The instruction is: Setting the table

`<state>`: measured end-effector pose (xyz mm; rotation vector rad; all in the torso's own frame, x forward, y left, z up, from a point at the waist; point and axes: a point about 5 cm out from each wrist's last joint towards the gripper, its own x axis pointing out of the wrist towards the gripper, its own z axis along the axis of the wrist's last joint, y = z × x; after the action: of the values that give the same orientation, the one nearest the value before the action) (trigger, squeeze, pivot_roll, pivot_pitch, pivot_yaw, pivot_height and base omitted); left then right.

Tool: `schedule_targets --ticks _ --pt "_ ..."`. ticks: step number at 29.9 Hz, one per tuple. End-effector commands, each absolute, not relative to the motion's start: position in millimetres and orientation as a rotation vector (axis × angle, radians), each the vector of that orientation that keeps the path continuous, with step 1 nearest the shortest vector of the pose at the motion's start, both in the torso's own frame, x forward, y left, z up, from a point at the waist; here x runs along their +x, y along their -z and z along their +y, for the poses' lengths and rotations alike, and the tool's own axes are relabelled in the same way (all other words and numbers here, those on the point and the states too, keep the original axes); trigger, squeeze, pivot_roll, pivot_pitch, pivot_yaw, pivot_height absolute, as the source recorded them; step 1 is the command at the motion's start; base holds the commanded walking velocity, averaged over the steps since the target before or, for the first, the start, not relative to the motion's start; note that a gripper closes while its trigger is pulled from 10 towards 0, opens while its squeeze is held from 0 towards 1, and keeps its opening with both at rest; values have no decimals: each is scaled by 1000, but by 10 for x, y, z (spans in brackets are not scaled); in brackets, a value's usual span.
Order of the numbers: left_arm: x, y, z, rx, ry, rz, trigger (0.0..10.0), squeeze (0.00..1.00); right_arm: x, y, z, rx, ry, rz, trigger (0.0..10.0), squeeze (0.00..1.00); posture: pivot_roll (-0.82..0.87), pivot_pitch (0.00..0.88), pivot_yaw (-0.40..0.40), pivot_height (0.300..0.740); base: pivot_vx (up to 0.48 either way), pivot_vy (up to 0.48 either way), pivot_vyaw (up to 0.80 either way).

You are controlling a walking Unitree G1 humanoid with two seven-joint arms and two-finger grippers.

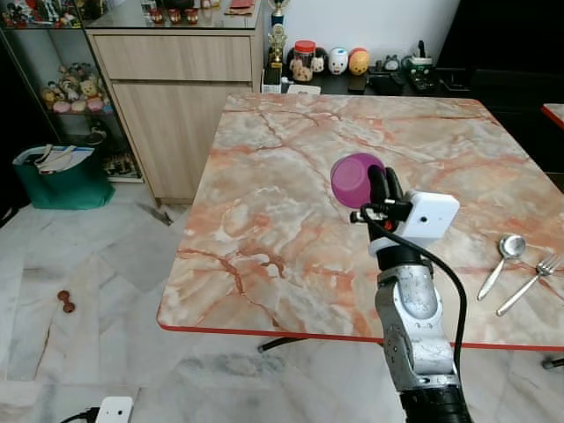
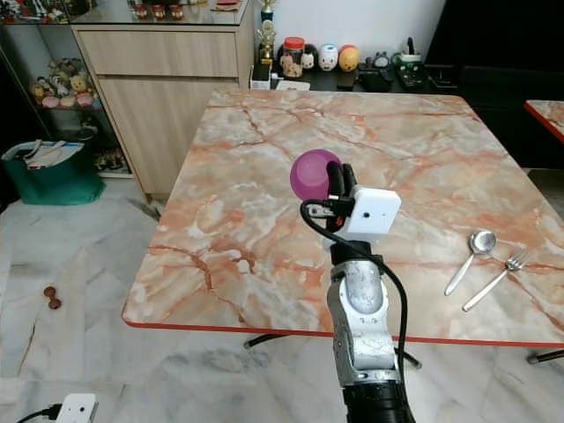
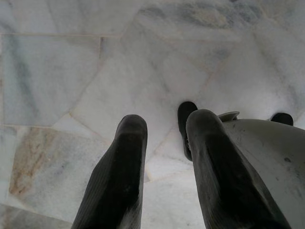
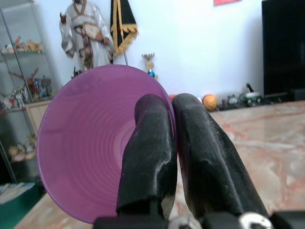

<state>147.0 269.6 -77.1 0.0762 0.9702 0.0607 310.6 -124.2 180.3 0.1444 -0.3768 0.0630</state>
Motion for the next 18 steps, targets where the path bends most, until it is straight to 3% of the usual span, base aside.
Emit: schedule_targets --ticks 1,6,18 --pt "1425 787 2700 98 -43 990 10000 0 3119 -1845 -1258 138 -58 -395 10000 0 15 0 -31 740 0 0 0" --pt "1428 786 2703 108 -43 991 10000 0 3142 -1873 -1273 142 -51 -403 10000 0 16 0 -30 740 0 0 0" --pt "1434 781 2709 107 -46 989 10000 0 3175 -1896 -1289 139 -43 -410 10000 0 18 0 -26 740 0 -263 0"
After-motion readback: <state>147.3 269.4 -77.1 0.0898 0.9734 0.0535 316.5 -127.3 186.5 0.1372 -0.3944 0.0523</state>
